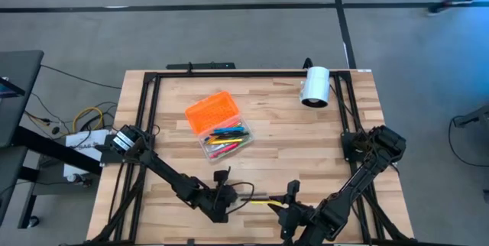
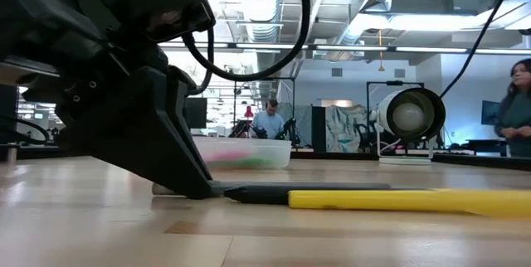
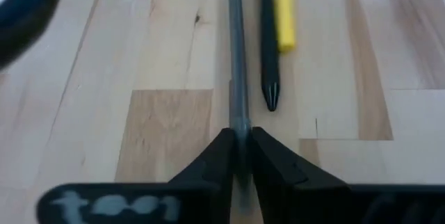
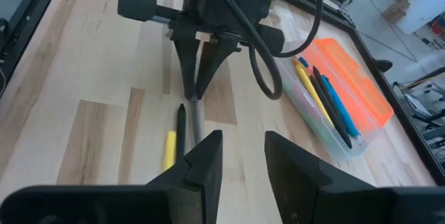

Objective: Pick & place school supplies into a supply box
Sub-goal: Put the gray pen into the supply box

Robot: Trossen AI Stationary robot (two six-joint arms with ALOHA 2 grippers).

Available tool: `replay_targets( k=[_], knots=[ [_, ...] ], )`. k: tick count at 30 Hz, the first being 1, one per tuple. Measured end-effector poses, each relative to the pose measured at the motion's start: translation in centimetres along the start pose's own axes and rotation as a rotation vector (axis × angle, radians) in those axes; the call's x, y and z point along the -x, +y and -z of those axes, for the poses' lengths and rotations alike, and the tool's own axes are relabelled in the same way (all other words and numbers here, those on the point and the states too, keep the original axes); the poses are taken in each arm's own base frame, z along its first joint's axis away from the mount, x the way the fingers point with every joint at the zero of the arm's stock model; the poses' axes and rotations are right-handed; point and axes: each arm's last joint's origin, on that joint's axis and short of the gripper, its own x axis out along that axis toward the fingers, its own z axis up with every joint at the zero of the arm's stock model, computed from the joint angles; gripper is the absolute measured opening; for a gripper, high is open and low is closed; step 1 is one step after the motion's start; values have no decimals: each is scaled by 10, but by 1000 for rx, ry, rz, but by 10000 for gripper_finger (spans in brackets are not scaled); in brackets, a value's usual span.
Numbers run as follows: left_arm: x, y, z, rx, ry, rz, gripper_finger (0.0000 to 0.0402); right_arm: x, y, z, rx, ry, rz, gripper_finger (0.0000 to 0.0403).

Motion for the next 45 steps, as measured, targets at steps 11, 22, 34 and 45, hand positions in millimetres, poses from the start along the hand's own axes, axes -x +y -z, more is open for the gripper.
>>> replay_targets(
  k=[11,22,34,45],
  knots=[
    [0,5,4,68,-8,-112,37,0,0,0,-2,0,0,102],
    [12,-3,23,113,57,-187,26,0,0,0,-22,2,1,102],
    [44,-19,48,101,77,-255,29,0,0,0,-22,2,1,102],
    [68,-19,37,65,30,-204,121,-3,-2,0,-26,6,7,102]
  ],
)
